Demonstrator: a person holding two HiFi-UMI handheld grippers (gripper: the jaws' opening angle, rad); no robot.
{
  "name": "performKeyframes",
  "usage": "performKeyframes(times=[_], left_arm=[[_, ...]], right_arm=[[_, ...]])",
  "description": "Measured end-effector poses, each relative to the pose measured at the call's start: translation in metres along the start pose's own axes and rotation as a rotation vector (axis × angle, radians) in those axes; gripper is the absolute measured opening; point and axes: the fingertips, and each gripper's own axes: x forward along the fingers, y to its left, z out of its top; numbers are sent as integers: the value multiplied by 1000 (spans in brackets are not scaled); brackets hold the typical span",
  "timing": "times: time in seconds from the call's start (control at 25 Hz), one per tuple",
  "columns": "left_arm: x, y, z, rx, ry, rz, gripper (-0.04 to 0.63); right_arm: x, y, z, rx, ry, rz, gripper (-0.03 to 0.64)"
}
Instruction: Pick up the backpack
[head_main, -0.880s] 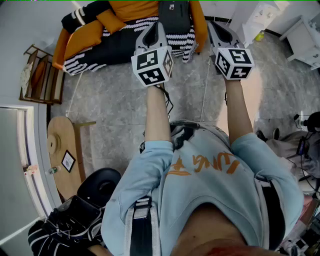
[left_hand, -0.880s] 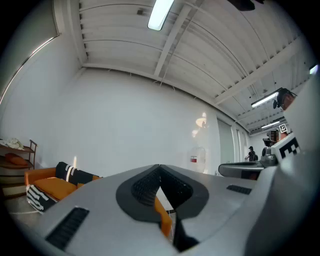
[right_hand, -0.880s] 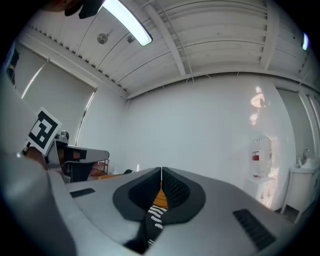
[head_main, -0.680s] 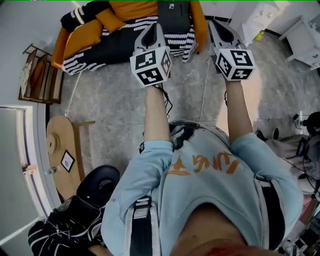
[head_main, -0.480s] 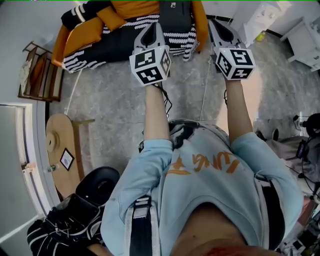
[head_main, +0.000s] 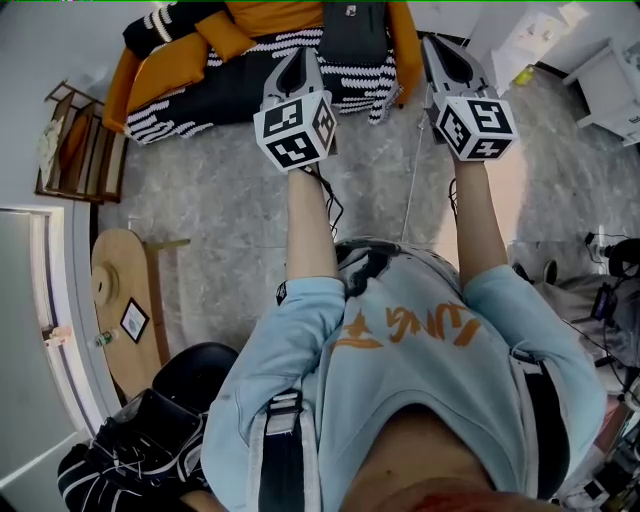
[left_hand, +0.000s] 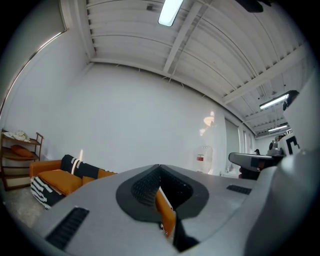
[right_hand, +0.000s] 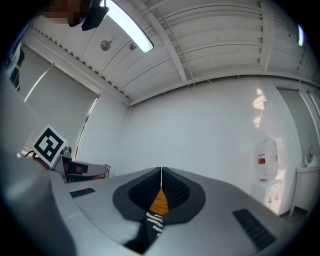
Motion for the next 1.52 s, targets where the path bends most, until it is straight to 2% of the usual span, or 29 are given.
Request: performKeyframes(times=[0.36,0.6,0.8,1.0,1.16,1.52], left_arm=[[10,10,-18,-30,24,-23,21],[19,18,-15,-31,16,-16,21],[38,20,-9,-15,-8,-7,21],[65,40,0,15,-40,28,21],[102,64,-1,3,-35,75,21],[196,91,-50,-28,88,80,21]], right_arm=[[2,-19,-9,-19,32,-50,28],[20,-4,-13,-66,48,0,28],[39,-17,-12,-84,38,23,28],[80,-35,-11,-93,5,33,28],[127,-43,-23,-92,11,82,28],[218,-87,-81,-27,114,114,28]])
